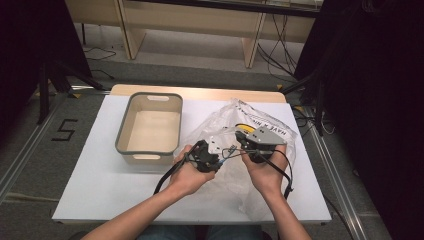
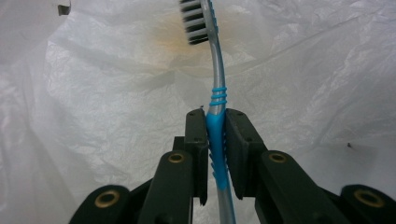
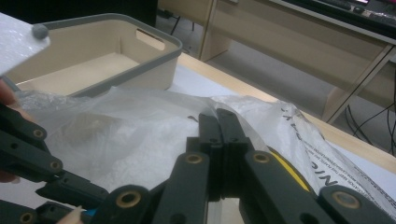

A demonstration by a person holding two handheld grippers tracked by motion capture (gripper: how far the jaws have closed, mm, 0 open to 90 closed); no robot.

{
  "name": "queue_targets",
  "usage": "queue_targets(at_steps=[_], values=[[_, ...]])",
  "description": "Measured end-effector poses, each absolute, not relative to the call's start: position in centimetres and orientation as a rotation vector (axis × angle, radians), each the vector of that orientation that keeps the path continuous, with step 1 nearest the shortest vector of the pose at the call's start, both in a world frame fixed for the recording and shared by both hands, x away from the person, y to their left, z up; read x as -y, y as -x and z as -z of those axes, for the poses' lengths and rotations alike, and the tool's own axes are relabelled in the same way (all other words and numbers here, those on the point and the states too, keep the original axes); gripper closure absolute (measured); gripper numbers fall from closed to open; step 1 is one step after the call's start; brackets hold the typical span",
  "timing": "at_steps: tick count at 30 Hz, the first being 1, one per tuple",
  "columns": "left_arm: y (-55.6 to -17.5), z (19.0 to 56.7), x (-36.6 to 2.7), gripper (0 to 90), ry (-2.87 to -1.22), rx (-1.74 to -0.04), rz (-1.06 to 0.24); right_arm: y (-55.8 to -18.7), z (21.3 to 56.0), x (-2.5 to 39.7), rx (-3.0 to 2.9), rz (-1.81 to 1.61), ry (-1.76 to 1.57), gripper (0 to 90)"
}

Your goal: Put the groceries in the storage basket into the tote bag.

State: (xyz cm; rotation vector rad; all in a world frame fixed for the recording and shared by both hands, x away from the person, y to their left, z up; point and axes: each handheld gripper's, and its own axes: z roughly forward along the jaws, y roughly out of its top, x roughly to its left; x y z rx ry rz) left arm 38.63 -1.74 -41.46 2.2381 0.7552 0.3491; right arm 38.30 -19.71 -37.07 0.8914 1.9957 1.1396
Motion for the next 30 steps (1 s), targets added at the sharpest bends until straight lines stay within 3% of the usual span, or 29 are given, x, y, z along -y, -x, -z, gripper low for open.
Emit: queue_targets(at_steps=[30], values=[[-40.1,42.9,4.3,79.2,-2.109,-0.727,-0.482,-38.3,37.2,19.7,-2.0,-1.142,-0.895,90.0]])
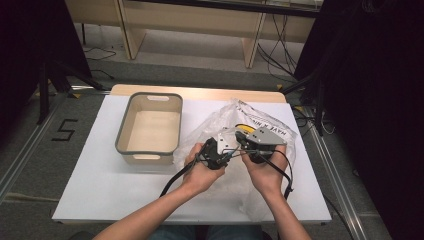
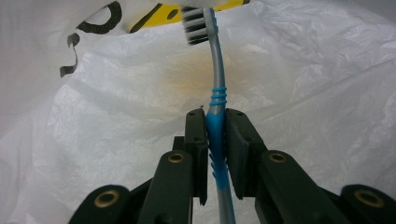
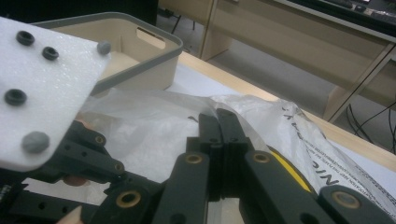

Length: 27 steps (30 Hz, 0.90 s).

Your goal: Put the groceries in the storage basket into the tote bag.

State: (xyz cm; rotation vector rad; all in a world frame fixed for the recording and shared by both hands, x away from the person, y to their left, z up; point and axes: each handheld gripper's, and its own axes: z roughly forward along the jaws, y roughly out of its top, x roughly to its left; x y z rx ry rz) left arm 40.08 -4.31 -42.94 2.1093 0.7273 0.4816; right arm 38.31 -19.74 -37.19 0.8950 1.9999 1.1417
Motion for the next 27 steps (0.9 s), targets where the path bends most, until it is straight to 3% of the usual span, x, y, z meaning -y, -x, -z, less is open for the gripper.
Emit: queue_targets(at_steps=[27], values=[[-41.7,45.0,5.1,77.4,-2.018,-0.666,-0.575,-38.3,37.2,20.1,-1.998,-1.139,-0.902,90.0]])
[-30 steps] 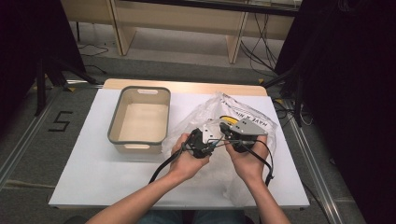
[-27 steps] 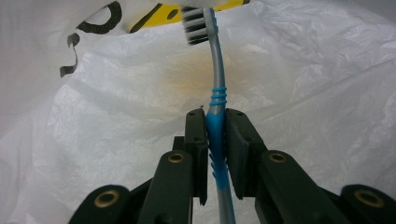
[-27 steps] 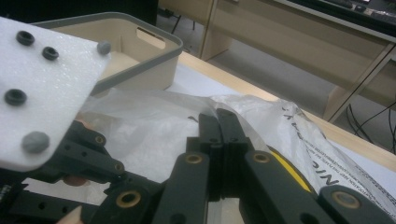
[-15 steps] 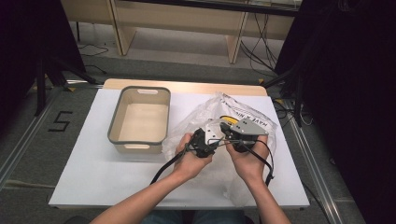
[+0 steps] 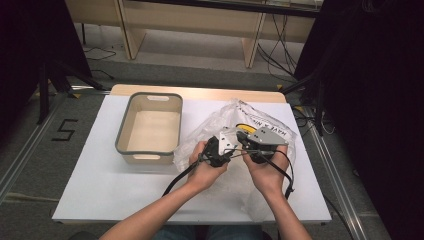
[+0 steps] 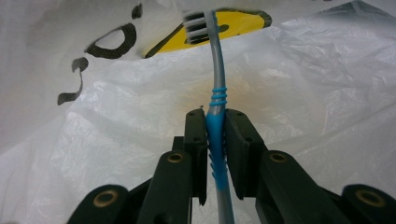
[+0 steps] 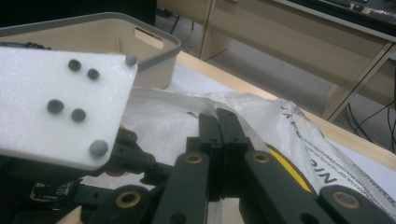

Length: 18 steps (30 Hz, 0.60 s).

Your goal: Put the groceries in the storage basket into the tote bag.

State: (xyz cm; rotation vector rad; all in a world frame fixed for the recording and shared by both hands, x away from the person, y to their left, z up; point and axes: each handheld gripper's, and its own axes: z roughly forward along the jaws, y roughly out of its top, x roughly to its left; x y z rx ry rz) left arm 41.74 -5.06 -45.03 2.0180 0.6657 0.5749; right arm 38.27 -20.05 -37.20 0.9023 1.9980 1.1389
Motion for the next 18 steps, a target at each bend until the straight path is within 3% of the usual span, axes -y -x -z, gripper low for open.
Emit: queue_targets(at_steps=[8,18], values=[[-39.8,44.4,3.8,65.8,-2.04,-0.606,-0.538,-38.3,37.5,20.0,-2.011,-1.134,-0.907,90.0],[-35.9,41.3,-0.4,61.6,-1.996,-0.571,-0.479,-37.5,38.0,20.7,-2.054,-1.121,-0.92,90.0]])
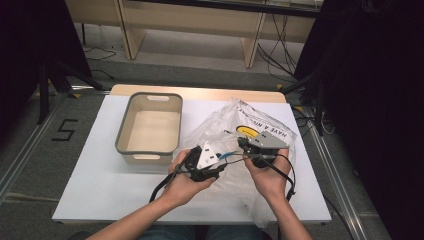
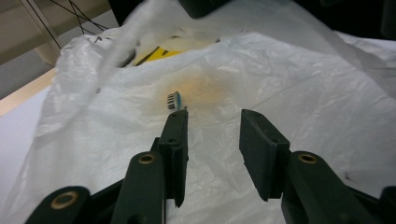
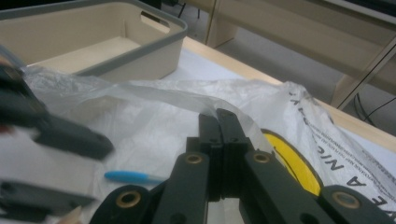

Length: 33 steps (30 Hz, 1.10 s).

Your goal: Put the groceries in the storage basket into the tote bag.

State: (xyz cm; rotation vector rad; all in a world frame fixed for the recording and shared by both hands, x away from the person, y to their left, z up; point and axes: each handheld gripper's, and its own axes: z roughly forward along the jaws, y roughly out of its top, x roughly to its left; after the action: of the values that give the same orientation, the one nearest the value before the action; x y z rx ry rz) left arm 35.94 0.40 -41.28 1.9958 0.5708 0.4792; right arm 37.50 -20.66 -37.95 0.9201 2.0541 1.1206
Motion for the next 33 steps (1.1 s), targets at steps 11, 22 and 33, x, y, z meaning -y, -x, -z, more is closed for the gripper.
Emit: queue_targets(at_steps=[11,22,33], values=[[-35.3,40.6,-5.2,62.2,-1.925,-0.701,-0.48,-36.6,40.1,21.7,-2.196,-1.076,-0.934,90.0],[-37.7,42.9,-5.7,77.0,-2.044,-0.766,-0.557,-36.7,43.5,21.4,-2.413,-0.967,-0.939,90.0],[-38.5,45.4,-6.4,76.9,-2.142,-0.845,-0.512,-36.6,46.3,21.0,-2.604,-0.864,-0.953,81.8]])
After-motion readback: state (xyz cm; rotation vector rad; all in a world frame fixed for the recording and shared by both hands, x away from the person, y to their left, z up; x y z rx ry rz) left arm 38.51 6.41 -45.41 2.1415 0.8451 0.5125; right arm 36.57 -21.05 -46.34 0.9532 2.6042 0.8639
